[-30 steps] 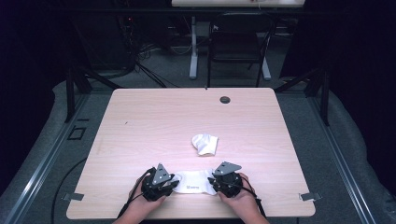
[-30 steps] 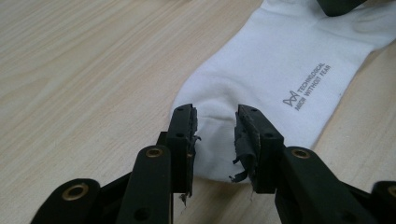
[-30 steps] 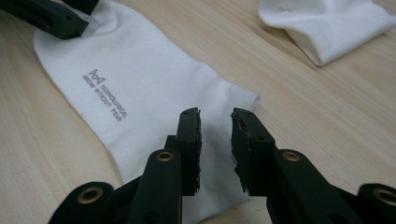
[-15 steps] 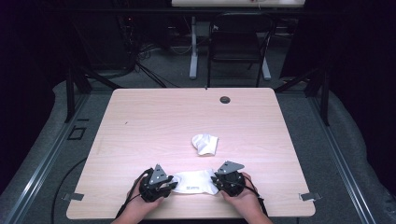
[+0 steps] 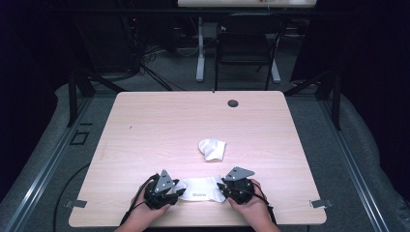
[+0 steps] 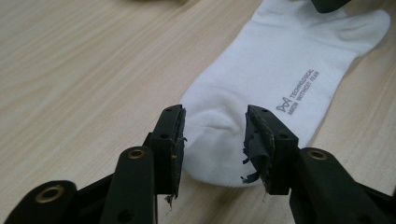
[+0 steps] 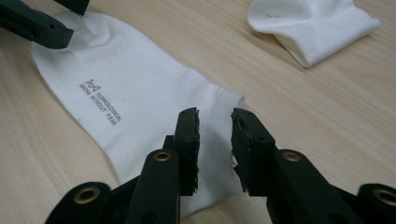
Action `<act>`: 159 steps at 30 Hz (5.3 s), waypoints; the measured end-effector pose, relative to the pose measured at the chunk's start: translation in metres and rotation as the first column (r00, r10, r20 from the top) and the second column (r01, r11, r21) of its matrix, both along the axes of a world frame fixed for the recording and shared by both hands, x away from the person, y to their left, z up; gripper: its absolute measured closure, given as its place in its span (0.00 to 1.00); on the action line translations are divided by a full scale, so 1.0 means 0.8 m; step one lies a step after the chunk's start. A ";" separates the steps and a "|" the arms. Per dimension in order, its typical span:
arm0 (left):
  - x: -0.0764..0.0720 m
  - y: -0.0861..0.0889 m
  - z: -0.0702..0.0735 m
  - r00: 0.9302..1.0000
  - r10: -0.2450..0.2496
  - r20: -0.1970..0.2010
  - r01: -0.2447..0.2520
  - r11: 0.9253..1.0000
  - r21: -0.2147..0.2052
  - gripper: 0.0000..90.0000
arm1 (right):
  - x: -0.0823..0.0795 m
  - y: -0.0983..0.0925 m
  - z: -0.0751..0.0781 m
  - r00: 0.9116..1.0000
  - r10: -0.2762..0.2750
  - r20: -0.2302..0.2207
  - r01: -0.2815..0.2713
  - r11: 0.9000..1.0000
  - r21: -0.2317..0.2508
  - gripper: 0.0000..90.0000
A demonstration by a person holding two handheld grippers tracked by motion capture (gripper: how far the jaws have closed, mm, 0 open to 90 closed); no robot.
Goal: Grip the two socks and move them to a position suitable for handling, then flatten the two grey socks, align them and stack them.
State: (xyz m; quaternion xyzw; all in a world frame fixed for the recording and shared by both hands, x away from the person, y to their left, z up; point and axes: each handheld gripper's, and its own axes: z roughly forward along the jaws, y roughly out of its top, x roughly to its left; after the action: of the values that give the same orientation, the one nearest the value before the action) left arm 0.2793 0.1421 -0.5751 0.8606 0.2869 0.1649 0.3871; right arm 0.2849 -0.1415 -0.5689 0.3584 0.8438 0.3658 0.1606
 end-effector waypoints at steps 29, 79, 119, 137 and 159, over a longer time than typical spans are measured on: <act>0.027 0.050 0.013 0.984 0.169 0.052 -0.169 0.986 -0.002 0.60 | 0.058 0.029 0.041 0.999 -0.042 0.009 0.042 0.998 -0.041 0.66; 0.042 0.055 0.004 0.980 0.198 0.013 -0.199 0.980 0.007 0.61 | 0.134 0.088 0.024 0.995 -0.092 -0.048 0.086 0.990 -0.116 1.00; 0.120 -0.049 0.027 0.995 0.093 0.032 -0.094 0.995 0.034 1.00 | 0.089 0.053 0.047 0.998 0.008 0.056 -0.008 1.000 0.007 1.00; 0.133 -0.077 0.003 0.997 0.071 -0.011 -0.070 0.995 0.072 1.00 | 0.087 0.052 0.048 0.998 0.015 0.060 -0.016 1.000 0.014 1.00; 0.128 -0.053 -0.005 0.993 0.121 -0.015 -0.119 0.990 0.081 0.99 | 0.089 0.016 0.047 0.996 -0.044 0.075 0.043 0.999 0.012 1.00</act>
State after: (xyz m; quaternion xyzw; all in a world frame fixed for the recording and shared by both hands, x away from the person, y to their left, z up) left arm 0.3817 0.0994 -0.5793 0.8583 0.3352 0.1907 0.3387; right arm 0.3565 -0.1289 -0.5310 0.3636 0.8272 0.3798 0.1983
